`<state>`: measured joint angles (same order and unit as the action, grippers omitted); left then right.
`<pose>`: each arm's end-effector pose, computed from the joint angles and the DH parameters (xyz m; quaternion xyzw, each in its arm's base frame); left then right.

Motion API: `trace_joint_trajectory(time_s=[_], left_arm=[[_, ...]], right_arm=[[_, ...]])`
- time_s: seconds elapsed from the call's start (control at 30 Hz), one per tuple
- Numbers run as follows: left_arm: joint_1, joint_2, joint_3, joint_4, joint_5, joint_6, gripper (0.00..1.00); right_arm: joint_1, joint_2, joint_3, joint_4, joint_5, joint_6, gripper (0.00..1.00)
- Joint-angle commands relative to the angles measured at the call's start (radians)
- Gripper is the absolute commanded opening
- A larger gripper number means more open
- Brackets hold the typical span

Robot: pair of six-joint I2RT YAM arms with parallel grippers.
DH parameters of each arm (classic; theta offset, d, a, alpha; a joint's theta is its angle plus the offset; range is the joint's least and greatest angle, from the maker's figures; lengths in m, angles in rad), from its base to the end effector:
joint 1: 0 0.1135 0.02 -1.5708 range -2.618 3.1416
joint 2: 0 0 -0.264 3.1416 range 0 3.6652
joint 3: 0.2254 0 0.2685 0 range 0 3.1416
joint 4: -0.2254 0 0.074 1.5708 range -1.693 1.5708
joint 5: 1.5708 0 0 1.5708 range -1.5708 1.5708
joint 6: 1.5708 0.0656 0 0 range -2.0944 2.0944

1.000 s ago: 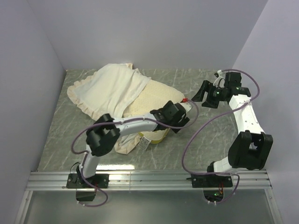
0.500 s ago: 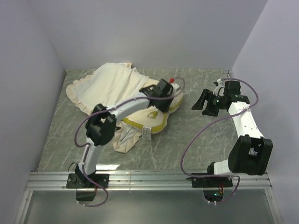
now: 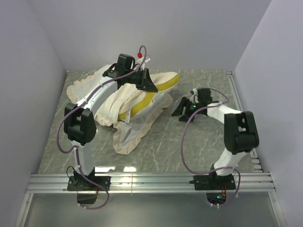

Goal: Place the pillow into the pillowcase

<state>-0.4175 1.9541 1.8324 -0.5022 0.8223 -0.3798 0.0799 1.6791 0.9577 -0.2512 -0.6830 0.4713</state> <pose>0.4212 -0.2394 0.3168 0.1976 0.8122 -0.4901 0.2471 0.3506 0.0696 0.1450 0.0783 0.9024 0.3835 0.1801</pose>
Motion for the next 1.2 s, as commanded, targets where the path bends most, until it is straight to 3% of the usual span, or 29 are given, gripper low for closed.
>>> trace_joint_trajectory(time_s=[0.0, 0.27, 0.53, 0.57, 0.67, 0.7, 0.73, 0.77, 0.87, 0.97, 1.17], left_arm=[[0.008, -0.049, -0.038, 0.14, 0.15, -0.092, 0.0], [0.026, -0.083, -0.11, 0.251, 0.212, -0.186, 0.0], [0.08, -0.129, -0.191, 0.366, 0.245, -0.281, 0.0], [0.085, -0.13, -0.196, 0.37, 0.25, -0.3, 0.0], [0.105, -0.13, -0.214, 0.393, 0.262, -0.333, 0.0], [0.109, -0.129, -0.225, 0.395, 0.262, -0.341, 0.0], [0.117, -0.129, -0.229, 0.396, 0.259, -0.343, 0.0], [0.12, -0.126, -0.232, 0.39, 0.261, -0.343, 0.0], [0.126, -0.126, -0.225, 0.318, 0.216, -0.26, 0.0], [0.126, -0.141, -0.24, 0.186, 0.097, -0.119, 0.0], [0.103, -0.172, -0.32, 0.024, -0.153, 0.128, 0.0]], right_arm=[[0.113, 0.114, 0.076, 0.184, 0.04, 0.141, 0.72], [0.212, 0.303, 0.262, 0.176, 0.239, 0.251, 0.75], [0.239, 0.461, 0.34, 0.239, 0.315, 0.397, 0.63], [0.244, 0.458, 0.339, 0.24, 0.338, 0.408, 0.59], [0.25, 0.45, 0.342, 0.233, 0.367, 0.428, 0.32], [0.253, 0.45, 0.349, 0.193, 0.4, 0.429, 0.15], [0.25, 0.449, 0.364, 0.176, 0.408, 0.422, 0.05], [0.242, 0.436, 0.369, 0.146, 0.413, 0.406, 0.0], [0.207, 0.372, 0.336, 0.119, 0.379, 0.331, 0.0], [0.13, 0.183, 0.261, 0.054, 0.335, 0.219, 0.0], [-0.119, -0.093, 0.121, -0.077, 0.283, 0.054, 0.0]])
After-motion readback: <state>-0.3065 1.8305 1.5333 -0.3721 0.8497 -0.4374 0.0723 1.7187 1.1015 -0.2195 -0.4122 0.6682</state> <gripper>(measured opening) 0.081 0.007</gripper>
